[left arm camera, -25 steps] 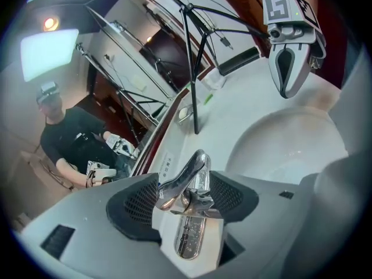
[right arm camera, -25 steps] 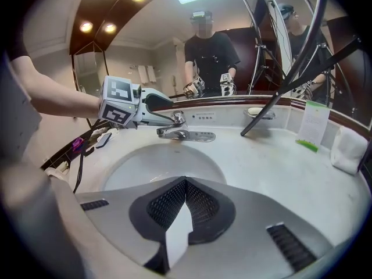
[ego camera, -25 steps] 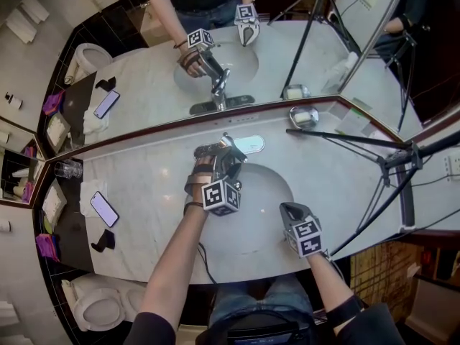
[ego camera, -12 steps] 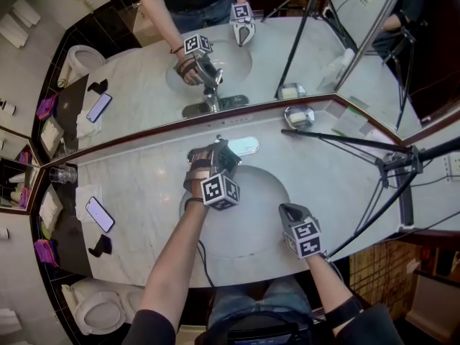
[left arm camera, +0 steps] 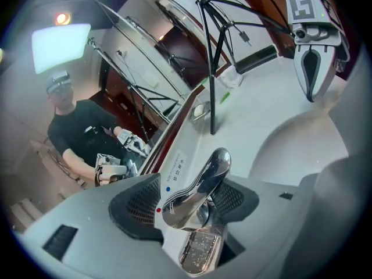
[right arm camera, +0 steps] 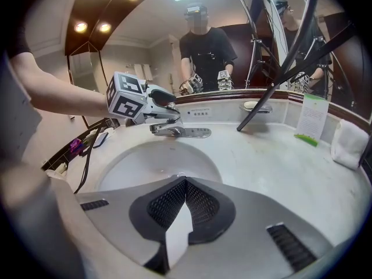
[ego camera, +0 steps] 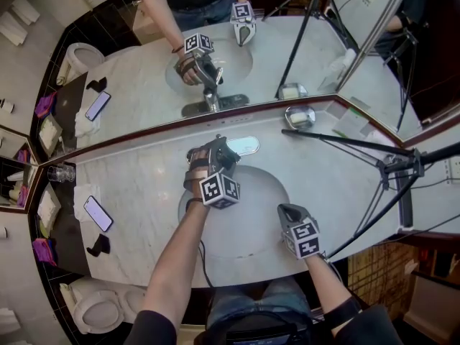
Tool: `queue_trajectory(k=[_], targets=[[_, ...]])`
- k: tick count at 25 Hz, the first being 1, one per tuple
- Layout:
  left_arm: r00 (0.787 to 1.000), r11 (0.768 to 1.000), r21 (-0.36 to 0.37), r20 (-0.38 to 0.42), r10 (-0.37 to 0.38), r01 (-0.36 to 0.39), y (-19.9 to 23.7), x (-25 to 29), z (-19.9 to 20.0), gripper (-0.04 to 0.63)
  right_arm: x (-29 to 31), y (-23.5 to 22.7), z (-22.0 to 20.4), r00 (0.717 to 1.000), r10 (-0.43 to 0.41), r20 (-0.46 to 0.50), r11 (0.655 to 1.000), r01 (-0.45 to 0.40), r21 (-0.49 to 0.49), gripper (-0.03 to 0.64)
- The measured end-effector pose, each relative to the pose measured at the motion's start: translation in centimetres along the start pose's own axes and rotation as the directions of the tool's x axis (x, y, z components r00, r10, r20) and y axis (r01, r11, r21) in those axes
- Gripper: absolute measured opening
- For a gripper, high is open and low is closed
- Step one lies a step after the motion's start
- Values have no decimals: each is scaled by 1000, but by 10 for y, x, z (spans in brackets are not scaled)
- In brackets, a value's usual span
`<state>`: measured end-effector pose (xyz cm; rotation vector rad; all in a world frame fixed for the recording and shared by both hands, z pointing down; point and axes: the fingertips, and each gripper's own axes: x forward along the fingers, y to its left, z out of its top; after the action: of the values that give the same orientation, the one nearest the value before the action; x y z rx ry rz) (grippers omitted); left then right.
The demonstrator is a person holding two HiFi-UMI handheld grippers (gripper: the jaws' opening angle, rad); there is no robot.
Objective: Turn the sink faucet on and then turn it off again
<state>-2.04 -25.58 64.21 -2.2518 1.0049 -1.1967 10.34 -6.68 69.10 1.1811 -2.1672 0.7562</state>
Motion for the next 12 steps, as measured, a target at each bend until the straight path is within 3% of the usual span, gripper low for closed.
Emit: queue_trajectory(k=[12], targets=[[1000,984,-178,5,15,-14,25,0,-2,270,0,0,8,1000,6,12,1000,-6,-3,21]])
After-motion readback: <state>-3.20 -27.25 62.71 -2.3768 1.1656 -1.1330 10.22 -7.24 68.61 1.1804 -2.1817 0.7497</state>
